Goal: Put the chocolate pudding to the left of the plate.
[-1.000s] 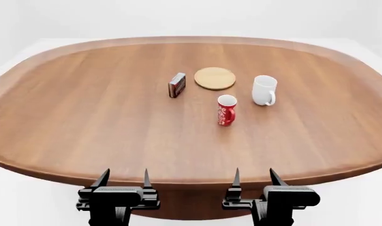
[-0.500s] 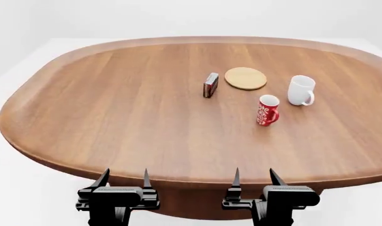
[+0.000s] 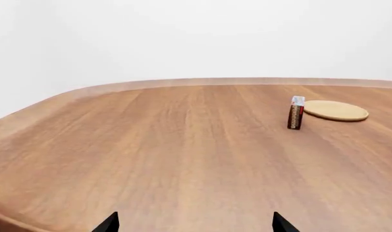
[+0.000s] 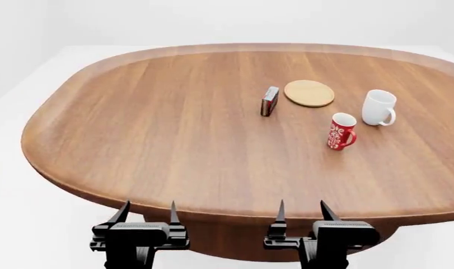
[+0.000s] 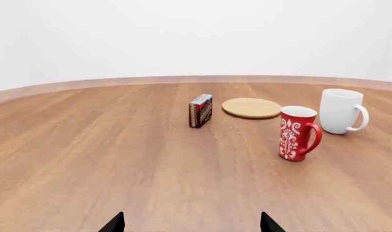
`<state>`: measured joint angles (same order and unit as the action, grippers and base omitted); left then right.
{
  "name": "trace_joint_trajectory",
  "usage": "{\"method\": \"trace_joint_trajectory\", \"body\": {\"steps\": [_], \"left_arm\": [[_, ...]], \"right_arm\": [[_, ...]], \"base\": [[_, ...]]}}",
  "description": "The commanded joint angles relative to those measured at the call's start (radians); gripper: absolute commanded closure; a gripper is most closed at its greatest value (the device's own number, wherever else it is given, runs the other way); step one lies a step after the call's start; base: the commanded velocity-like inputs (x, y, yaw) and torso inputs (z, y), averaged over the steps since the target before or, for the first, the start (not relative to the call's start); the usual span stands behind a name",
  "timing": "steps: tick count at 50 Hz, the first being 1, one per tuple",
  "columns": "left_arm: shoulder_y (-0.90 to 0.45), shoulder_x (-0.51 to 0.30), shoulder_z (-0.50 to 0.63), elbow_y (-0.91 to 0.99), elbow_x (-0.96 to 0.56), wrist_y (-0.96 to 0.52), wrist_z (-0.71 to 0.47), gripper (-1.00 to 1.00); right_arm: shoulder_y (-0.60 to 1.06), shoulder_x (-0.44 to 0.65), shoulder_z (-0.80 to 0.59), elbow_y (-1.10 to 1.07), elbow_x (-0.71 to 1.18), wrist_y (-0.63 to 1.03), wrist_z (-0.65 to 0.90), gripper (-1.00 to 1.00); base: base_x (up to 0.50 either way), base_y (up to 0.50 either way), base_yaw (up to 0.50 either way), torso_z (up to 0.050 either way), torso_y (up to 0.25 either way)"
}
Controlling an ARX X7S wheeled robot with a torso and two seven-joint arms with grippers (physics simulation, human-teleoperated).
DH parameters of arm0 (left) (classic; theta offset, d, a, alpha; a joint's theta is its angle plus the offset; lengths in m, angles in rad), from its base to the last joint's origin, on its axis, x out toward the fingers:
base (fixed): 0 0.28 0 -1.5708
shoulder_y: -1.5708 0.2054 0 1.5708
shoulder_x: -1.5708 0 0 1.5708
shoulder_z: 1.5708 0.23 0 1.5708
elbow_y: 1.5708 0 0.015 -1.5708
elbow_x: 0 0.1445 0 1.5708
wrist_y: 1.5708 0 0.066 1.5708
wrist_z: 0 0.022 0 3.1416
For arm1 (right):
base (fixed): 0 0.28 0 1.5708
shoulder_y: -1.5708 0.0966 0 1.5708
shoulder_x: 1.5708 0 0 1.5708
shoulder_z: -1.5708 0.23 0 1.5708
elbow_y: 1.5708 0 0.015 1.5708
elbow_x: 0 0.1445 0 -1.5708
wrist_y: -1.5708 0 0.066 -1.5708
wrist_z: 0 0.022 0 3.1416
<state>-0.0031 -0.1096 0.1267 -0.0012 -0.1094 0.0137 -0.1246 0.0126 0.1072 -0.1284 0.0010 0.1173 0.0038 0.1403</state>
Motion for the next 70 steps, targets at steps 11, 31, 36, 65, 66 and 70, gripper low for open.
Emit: {"method": "trace_joint_trajectory", "body": {"steps": [11, 31, 36, 65, 66, 70], "left_arm": [[0.001, -0.017, 0.023, 0.001, -0.015, 0.007, -0.023, -1.00], [-0.002, -0.031, 0.039, 0.002, -0.028, 0.006, -0.039, -1.00], [-0.003, -0.034, 0.043, 0.001, -0.031, 0.008, -0.042, -1.00], [-0.007, -0.049, 0.063, -0.004, -0.047, 0.015, -0.060, -1.00], [-0.007, -0.050, 0.064, -0.004, -0.048, 0.016, -0.061, -1.00], [-0.008, -0.052, 0.066, -0.006, -0.049, 0.017, -0.063, -1.00]], "right_arm": [[0.003, 0.019, -0.020, -0.002, 0.022, 0.004, 0.021, -1.00], [0.007, 0.033, -0.035, -0.002, 0.039, 0.007, 0.035, -1.00], [0.009, 0.035, -0.039, 0.001, 0.042, 0.006, 0.038, -1.00], [0.016, 0.049, -0.058, 0.016, 0.057, -0.006, 0.054, -1.00], [0.016, 0.050, -0.059, 0.015, 0.057, -0.006, 0.055, -1.00], [0.017, 0.052, -0.061, 0.017, 0.059, -0.008, 0.057, -1.00]], "base": [[0.42, -0.07, 0.00, 0.000, 0.000], [0.50, -0.06, 0.00, 0.000, 0.000], [0.50, -0.04, 0.00, 0.000, 0.000], [0.50, -0.03, 0.00, 0.000, 0.001], [0.50, -0.02, 0.00, 0.000, 0.000], [0.50, -0.02, 0.00, 0.000, 0.000]]}}
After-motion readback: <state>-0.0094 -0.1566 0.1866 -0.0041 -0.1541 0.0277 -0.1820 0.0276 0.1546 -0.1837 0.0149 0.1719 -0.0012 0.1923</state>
